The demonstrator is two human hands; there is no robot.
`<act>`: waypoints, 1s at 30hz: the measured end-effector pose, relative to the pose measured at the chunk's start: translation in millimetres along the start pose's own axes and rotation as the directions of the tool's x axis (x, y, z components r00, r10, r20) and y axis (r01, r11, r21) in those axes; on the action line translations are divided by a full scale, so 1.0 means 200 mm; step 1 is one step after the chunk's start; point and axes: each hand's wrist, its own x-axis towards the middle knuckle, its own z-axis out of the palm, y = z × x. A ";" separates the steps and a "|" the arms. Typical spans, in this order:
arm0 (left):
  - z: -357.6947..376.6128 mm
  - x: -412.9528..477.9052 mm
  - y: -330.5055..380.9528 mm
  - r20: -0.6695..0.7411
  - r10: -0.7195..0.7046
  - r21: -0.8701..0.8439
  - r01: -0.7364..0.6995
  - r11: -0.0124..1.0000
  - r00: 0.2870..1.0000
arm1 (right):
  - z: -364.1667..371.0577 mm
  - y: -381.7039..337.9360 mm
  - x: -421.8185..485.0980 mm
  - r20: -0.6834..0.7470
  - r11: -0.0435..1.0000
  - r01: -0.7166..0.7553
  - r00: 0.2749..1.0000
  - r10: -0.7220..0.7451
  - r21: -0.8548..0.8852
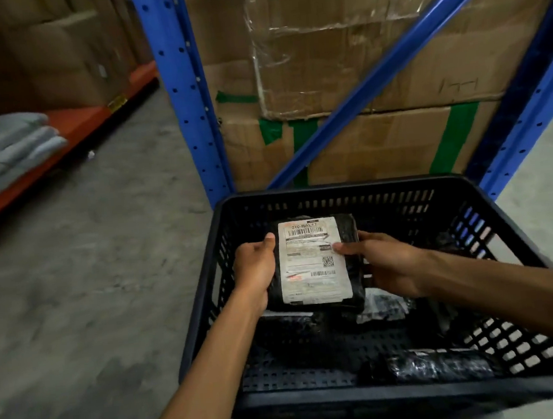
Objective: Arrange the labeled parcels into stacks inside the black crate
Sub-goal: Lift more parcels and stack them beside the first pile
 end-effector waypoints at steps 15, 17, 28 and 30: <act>-0.04 0.24 -0.16 0.043 0.059 0.685 -0.073 0.725 0.997 | 0.26 0.08 0.28 0.055 0.899 0.003 0.998 0.024 -0.437; -0.01 0.20 -0.12 -0.033 0.177 0.750 -0.093 0.654 0.984 | 0.21 0.02 0.29 -0.012 0.873 -0.053 0.998 0.054 -0.485; 0.67 -0.04 0.03 0.370 0.025 0.522 -0.231 0.821 0.929 | -0.44 0.08 0.26 -0.447 0.920 -0.205 0.894 0.037 -0.334; 0.72 0.00 -0.05 0.340 -0.075 0.561 -0.138 0.816 0.937 | -0.47 0.11 0.27 -0.428 0.933 -0.192 0.902 0.046 -0.304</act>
